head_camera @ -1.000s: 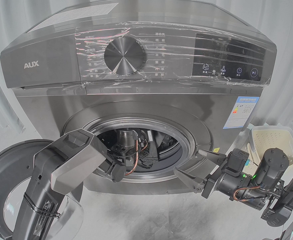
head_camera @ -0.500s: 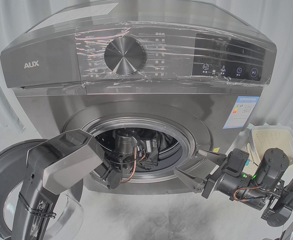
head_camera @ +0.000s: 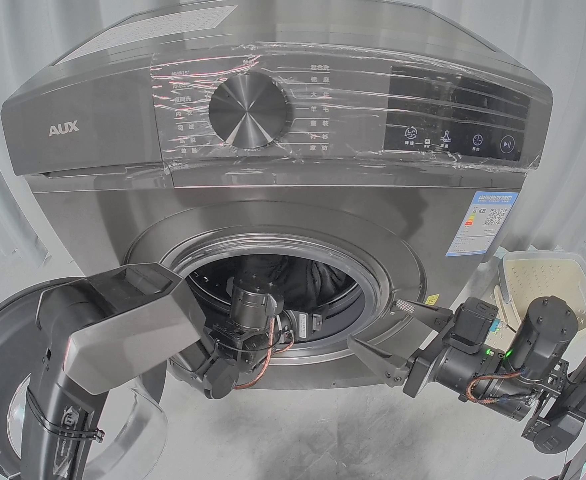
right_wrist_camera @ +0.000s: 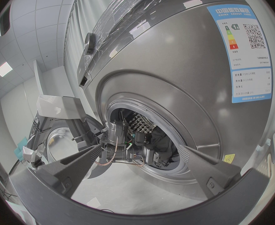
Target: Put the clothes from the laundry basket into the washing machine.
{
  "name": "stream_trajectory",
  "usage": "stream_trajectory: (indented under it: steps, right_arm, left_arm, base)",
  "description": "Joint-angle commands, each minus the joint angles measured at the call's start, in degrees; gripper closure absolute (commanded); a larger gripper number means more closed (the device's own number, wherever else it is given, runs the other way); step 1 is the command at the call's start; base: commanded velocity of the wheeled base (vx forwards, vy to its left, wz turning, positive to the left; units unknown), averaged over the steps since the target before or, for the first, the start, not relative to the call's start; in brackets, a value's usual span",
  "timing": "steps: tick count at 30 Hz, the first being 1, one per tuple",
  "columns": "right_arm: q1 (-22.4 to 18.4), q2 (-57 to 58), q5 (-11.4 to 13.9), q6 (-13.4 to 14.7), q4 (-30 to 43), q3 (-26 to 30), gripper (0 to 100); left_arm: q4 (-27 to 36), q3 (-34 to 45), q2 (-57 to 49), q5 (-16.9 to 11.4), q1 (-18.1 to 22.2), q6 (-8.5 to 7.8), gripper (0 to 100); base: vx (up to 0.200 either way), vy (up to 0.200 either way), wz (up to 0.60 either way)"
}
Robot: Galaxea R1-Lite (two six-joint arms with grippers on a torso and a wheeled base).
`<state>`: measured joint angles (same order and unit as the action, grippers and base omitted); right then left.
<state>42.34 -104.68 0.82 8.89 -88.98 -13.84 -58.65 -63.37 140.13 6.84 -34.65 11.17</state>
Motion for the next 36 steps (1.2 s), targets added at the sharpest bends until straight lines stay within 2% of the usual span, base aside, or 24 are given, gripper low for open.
stream_trajectory:
  steps: [1, 5, 9, 10, 18, 26, 32, 36]
  right_arm:
    - [0.0, -0.1, 0.1, 0.0, -0.1, 0.0, 0]
    - [0.0, -0.1, 0.1, 0.0, -0.1, 0.0, 0]
    - [0.0, 0.0, 0.1, 0.0, -0.1, -0.1, 0]
    - [0.0, 0.0, 0.1, 0.0, -0.1, -0.1, 0]
    - [0.0, 0.1, 0.1, 0.0, -0.1, -0.1, 0]
    - [0.0, 0.1, 0.1, 0.0, -0.1, -0.3, 0]
    - [0.0, 0.1, 0.1, 0.0, -0.1, -0.1, 0]
    - [0.0, 0.1, 0.2, 0.0, -0.1, -0.2, 0]
  left_arm:
    - [-0.4, -0.6, 3.6, 0.1, 0.2, -0.53, 0]
    - [-0.8, -2.3, 5.4, 0.1, 0.5, -1.76, 0]
    - [-0.8, -3.0, 5.9, 0.3, 0.5, -1.94, 0]
    - [-0.8, -3.2, 6.0, 0.3, 0.5, -1.94, 100]
    - [-0.9, -6.5, 6.5, 1.0, 1.9, -1.67, 100]
    - [-4.8, -18.2, 10.0, 5.6, 4.3, -1.50, 100]
    - [-5.7, -25.8, 13.0, 6.8, 5.4, -1.76, 100]
    - [-5.7, -27.6, 13.9, 7.0, 5.6, -1.76, 100]
  base:
    - [0.000, 0.000, 0.00]
    - [0.000, 0.000, 0.00]
    - [0.000, 0.000, 0.00]
    - [0.000, 0.000, 0.00]
    - [0.000, 0.000, 0.00]
    - [0.000, 0.000, 0.00]
    - [0.000, 0.000, 0.00]
    - [0.000, 0.000, 0.00]
